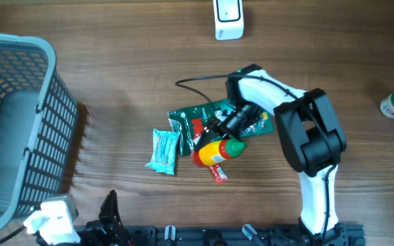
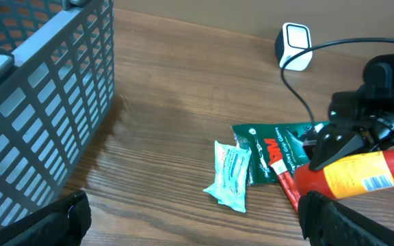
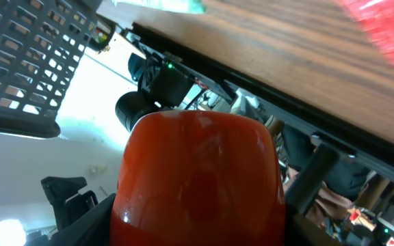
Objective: Scan the item barcode
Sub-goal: 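Carry the sriracha bottle up to the white device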
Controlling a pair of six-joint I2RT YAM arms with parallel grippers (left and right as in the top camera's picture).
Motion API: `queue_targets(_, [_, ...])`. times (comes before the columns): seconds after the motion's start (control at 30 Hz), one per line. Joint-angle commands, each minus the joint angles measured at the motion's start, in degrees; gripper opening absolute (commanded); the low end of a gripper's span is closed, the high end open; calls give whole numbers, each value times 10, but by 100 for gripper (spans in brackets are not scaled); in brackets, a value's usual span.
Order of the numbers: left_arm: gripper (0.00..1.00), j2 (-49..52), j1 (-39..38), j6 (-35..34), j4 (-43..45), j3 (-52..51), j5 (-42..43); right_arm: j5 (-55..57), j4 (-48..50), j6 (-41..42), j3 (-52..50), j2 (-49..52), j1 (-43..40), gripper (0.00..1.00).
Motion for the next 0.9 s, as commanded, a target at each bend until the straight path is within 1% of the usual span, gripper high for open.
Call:
queue_targets(0.0, [100,-2,4,1,1,-2,5,55,-2,-19,2,-17,-67,16])
queue_targets(0.03, [100,-2,4,1,1,-2,5,89,-2,-18,12,-32,-121,17])
queue_targets(0.07, [100,-2,4,1,1,-2,5,95,-2,-17,19,-42,-150,17])
queue_targets(0.2, [100,-2,4,1,1,-2,5,104,8,-10,37,-80,-223,17])
queue_targets(0.23, [100,-2,4,1,1,-2,5,116,21,9,40,-92,-238,17])
queue_targets(0.27, [100,-2,4,1,1,-2,5,177,81,97,42,-117,-264,16])
queue_targets(0.33, [100,-2,4,1,1,-2,5,265,140,194,42,-147,-278,16])
queue_targets(0.4, [100,-2,4,1,1,-2,5,317,195,257,42,-178,-279,17])
queue_targets(0.47, [100,-2,4,1,1,-2,5,345,259,316,42,-202,-276,17])
queue_targets(0.5, [100,-2,4,1,1,-2,5,365,287,347,42,-206,-275,18])
queue_targets(0.57, [100,-2,4,1,1,-2,5,406,329,386,42,-206,-269,19])
queue_targets(0.67, [100,-2,4,1,1,-2,5,446,372,397,42,-206,-248,20])
queue_targets(0.77, [100,-2,4,1,1,-2,5,499,411,429,42,-206,-216,28])
queue_targets(0.87, [100,-2,4,1,1,-2,5,557,463,436,42,-206,-175,34])
